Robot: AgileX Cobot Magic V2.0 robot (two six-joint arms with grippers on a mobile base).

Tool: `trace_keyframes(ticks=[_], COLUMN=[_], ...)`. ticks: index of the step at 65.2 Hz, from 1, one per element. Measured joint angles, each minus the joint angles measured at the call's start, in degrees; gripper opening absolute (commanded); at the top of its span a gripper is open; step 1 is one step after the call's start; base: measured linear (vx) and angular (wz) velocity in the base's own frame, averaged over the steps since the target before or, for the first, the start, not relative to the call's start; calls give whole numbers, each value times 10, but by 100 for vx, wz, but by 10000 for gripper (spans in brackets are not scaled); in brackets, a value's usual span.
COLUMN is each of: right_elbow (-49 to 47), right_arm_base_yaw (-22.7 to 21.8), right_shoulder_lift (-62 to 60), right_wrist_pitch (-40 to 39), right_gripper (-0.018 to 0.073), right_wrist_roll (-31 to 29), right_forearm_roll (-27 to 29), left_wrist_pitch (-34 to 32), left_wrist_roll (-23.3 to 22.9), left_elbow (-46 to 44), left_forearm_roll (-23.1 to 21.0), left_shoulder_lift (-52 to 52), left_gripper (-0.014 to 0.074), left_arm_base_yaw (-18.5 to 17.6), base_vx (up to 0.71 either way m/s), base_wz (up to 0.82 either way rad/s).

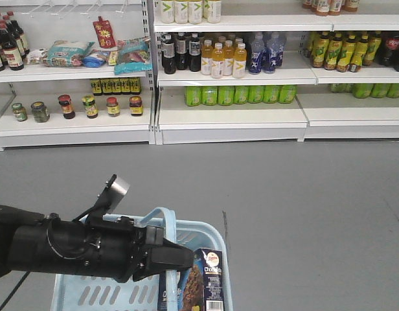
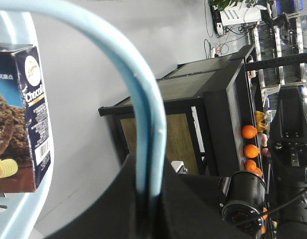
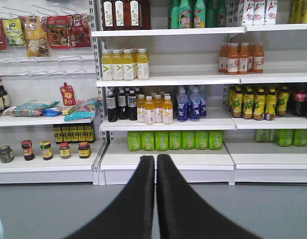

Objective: Left arm holds basket, right arm returns cookies
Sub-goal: 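Keep holding the basket while driving toward the drink shelves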

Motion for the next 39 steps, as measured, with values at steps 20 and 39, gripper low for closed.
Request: trace_keyframes(ticks=[20, 39], right_elbow=[0, 0], right_arm_base_yaw=[0, 0], right_shoulder_lift=[0, 0], right_wrist_pitch=[0, 0], right_gripper=[-8, -8], right_wrist_roll=[0, 0], right_forearm_roll=[0, 0], left_wrist_pitch=[-1, -1], left_wrist_roll=[0, 0], left_elbow=[0, 0], left_forearm_roll=[0, 0], left_shoulder_lift=[0, 0], left_gripper=[-6, -6], left_arm_base_yaw=[0, 0], base_vx=[23, 22], base_wz=[0, -1])
